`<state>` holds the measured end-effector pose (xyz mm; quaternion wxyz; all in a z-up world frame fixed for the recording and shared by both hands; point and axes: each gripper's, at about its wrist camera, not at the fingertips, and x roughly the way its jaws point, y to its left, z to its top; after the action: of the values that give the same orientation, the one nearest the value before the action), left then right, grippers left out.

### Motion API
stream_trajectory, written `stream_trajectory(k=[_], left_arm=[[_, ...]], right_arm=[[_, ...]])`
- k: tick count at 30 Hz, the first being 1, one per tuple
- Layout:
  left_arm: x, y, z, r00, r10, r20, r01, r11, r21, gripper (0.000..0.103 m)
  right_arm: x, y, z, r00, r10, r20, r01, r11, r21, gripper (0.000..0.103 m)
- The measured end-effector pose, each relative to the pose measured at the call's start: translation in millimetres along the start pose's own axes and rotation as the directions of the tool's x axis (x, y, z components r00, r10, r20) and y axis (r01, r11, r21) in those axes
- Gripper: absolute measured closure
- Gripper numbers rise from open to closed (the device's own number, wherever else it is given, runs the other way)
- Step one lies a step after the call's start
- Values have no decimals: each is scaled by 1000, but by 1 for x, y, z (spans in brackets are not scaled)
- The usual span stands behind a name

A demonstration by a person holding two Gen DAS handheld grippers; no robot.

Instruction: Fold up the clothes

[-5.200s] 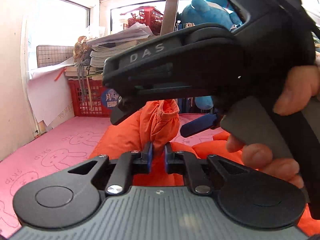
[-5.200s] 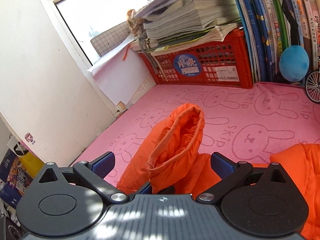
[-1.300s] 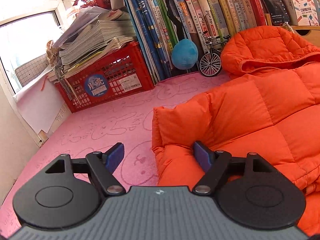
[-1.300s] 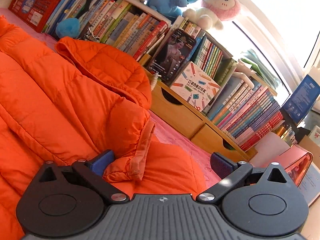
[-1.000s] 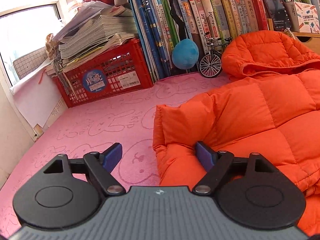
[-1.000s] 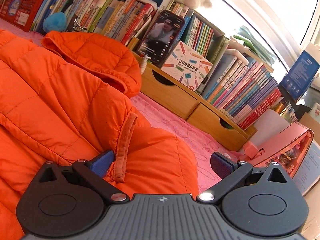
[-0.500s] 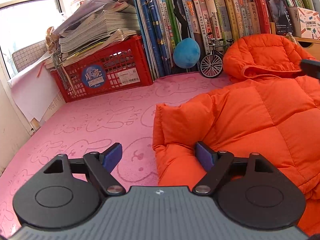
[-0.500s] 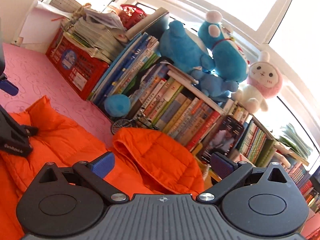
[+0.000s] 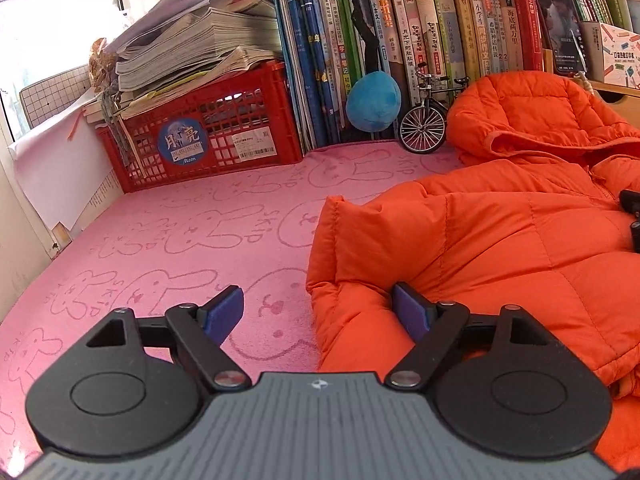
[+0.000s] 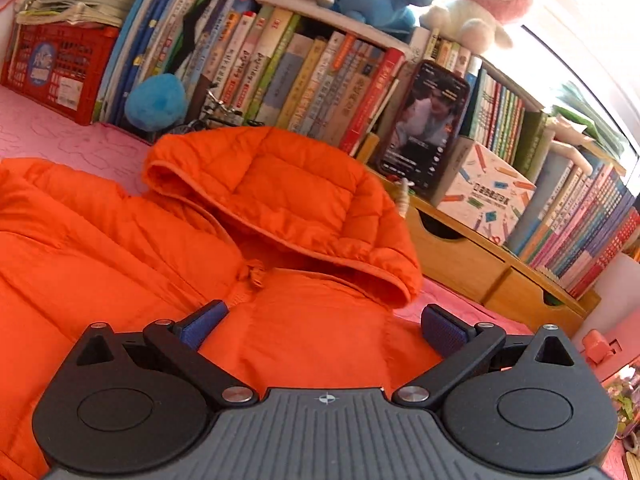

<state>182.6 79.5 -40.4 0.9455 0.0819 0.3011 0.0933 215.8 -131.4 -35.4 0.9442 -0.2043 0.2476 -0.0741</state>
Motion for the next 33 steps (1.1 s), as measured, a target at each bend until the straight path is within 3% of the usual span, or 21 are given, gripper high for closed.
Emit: stream_trajectory(k=[2,8,14,25,29,33], left_arm=[[0,1,0,1000,-3,-4,3,1000,-6,19],[0,0,0,1000,-5,-5,5,1000,-1,17],[1,-1,-1,1000,-4,-4,4,1000,7,17],[0,-4,-1,1000,14,4,-15,1000,17,14],[-16,-2,0,995,34,94,-36,999,13,14],[-40,1,18,975,38,217,-30,999,-41,14]], right_arm=[[0,-17,-8,997,-73,-17,73,997,5,0],[-9,-57,-36,986,-158,-51,161,984,72,0],[-1,-65,-42,990,-90,-109,102,989,107,0],[3,-67,-43,990,-62,-128,77,990,116,0],[4,-67,-43,989,-64,-132,79,991,112,0],[5,-65,-43,989,-72,-133,86,991,103,0]])
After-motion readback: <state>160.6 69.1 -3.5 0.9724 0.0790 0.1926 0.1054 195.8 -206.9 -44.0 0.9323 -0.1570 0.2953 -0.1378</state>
